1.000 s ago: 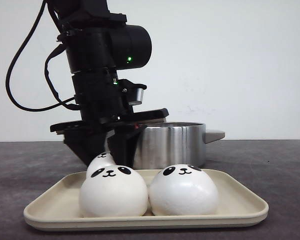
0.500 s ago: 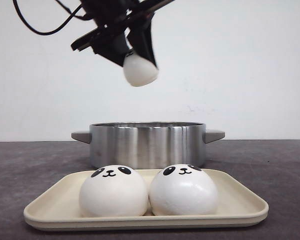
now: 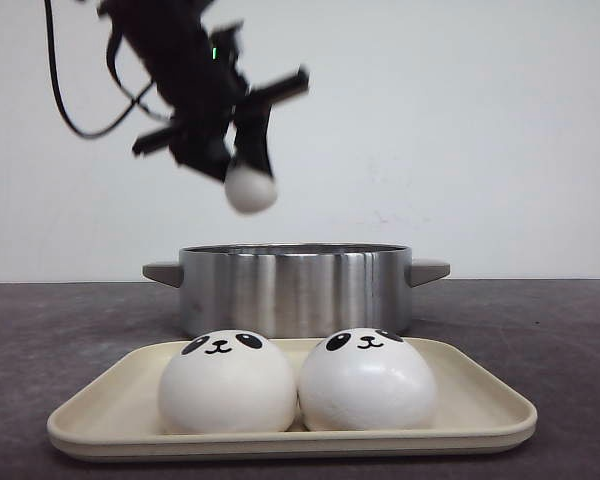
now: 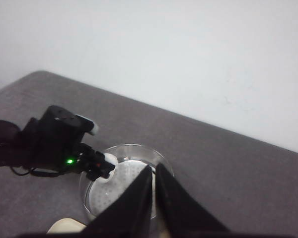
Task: Steam buns
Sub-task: 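Lift the bun with the left gripper into the steamer and release, then lower the right gripper onto the nearer panda bun by the right gripper and grasp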
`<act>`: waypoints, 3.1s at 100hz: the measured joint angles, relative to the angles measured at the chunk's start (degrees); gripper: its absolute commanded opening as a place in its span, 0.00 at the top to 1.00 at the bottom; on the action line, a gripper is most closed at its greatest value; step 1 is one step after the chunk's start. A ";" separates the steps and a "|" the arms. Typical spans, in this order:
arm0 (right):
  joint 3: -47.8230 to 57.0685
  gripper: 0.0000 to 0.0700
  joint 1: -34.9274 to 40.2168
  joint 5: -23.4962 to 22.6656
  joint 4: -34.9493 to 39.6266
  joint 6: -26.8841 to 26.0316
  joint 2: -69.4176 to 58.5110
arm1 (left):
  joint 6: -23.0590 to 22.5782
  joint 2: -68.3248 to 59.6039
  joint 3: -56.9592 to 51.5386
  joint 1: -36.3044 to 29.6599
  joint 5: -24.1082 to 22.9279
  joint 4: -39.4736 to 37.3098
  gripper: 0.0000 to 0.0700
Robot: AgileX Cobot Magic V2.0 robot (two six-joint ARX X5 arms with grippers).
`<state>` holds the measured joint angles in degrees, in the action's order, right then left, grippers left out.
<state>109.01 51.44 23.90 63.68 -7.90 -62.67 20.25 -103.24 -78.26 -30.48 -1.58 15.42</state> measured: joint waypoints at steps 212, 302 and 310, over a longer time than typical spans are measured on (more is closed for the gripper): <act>-41.46 0.26 -1.73 -31.71 -9.03 -16.31 -16.63 | -8.31 39.56 -17.81 -11.76 -1.49 36.87 0.21; -41.46 0.19 -1.62 -30.38 -11.61 -16.66 -32.54 | -8.74 45.92 -17.81 -12.15 -4.50 42.69 0.21; -41.46 0.19 -1.64 -29.90 -11.93 -16.68 -33.40 | -8.74 45.92 -17.81 -12.15 -4.50 42.71 0.21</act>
<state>67.55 49.80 -6.00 51.75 -24.58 -96.07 11.51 -57.32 -96.07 -42.63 -6.09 58.13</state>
